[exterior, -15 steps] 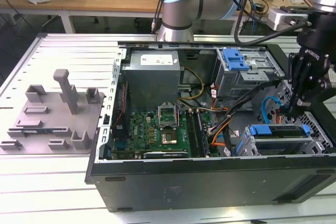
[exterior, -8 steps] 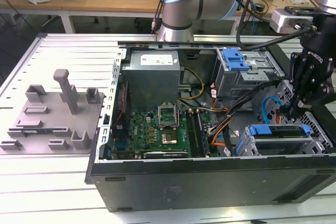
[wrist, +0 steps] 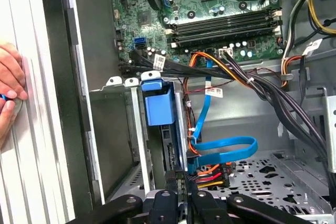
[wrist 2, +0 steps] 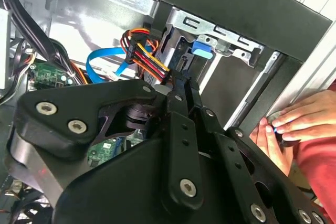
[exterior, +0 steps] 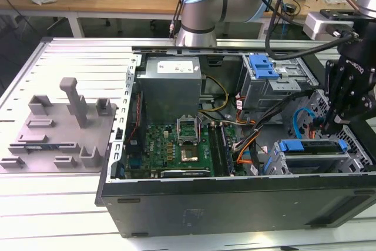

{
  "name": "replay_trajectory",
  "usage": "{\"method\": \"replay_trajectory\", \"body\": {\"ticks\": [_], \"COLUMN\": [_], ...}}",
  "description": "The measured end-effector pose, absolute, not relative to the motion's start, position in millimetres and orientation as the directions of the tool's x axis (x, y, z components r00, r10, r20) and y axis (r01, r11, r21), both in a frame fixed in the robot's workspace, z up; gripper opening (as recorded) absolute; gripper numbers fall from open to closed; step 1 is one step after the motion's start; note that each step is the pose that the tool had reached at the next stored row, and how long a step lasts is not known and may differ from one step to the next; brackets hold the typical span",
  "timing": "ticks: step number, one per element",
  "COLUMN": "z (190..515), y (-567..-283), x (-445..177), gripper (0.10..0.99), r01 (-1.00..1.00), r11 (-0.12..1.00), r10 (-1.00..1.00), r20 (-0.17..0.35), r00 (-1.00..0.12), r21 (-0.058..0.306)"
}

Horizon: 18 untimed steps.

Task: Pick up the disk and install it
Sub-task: 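Insert the first disk wire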

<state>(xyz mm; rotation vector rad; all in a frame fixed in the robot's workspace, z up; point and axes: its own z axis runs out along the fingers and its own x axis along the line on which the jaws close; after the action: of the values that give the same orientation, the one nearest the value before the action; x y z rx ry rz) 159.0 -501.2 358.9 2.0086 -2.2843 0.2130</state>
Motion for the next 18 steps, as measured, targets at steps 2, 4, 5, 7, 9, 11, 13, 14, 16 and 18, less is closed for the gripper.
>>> {"method": "replay_trajectory", "body": {"ticks": [2,4,5,7,9,11,13,14,16,18], "z": [358.9,358.8,358.8,358.8,358.8,358.8,358.8,358.9,358.7,358.7], "y": [-503.4,-506.8,-510.7,-513.4,-513.7,-513.8,-513.8,-513.8,-513.7,-513.3], "x": [158.9,158.9,159.1,159.7,159.8,159.9,159.9,159.9,159.9,159.9], "gripper": [0.169,0.169,0.169,0.169,0.169,0.169,0.169,0.169,0.169,0.169], "r01": [-0.992,-0.992,-0.992,-0.992,-0.992,-0.992,-0.992,-0.992,-0.992,-0.992], "r11": [0.12,0.119,0.119,0.119,0.119,0.119,0.119,0.119,0.119,0.119], "r10": [-0.98,-0.981,-0.981,-0.982,-0.982,-0.982,-0.982,-0.982,-0.983,-0.983], "r20": [0.157,0.152,0.147,0.142,0.142,0.142,0.141,0.14,0.137,0.136], "r00": [-0.125,-0.124,-0.124,-0.124,-0.124,-0.124,-0.124,-0.124,-0.124,-0.124], "r21": [-0.043,-0.043,-0.042,-0.041,-0.041,-0.041,-0.041,-0.04,-0.04,-0.04]}}
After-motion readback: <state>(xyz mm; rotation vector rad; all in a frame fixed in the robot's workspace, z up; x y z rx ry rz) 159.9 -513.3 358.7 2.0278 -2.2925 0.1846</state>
